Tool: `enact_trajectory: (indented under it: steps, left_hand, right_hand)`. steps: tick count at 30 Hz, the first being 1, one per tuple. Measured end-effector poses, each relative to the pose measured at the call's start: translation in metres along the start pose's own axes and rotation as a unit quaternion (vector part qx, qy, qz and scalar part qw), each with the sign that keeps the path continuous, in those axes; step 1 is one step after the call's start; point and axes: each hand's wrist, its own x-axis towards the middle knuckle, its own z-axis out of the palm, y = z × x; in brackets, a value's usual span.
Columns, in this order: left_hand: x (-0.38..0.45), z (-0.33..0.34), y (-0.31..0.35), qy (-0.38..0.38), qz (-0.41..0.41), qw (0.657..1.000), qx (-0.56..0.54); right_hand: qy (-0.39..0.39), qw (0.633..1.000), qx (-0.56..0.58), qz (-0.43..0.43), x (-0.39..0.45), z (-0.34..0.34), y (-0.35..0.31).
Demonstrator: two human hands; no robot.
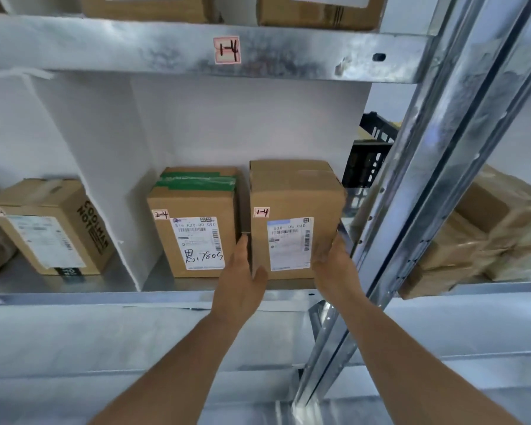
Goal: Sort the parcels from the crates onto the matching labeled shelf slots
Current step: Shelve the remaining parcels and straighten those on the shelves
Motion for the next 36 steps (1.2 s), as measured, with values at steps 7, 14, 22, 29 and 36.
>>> enact_trajectory:
  steps: [7, 14, 22, 29, 36]
  left_hand:
    - [0.01, 0.006, -0.002, -0.009, -0.004, 0.999, -0.047]
    - [-0.019, -0.017, 0.016, -0.015, 0.015, 1.0, -0.016]
    - [-0.066, -0.064, 0.02, -0.082, 0.121, 0.986, -0.078]
    - [-0.113, -0.133, 0.008, -0.091, 0.144, 0.981, -0.09]
    - [-0.148, -0.211, -0.018, -0.053, 0.149, 0.986, -0.045]
  right_hand:
    - [0.023, 1.0, 0.005, 0.005, -0.001, 0.005, -0.002]
    - [0.049, 0.998, -0.037, -0.03, -0.035, -0.011, 0.001]
    - [0.015, 0.995, -0.011, -0.094, -0.105, -0.043, -0.013]
    - [-0.003, 0.991, 0.01, -0.133, -0.187, -0.035, -0.055]
    - [-0.022, 0.987, 0.017, -0.159, -0.239, 0.004, -0.096]
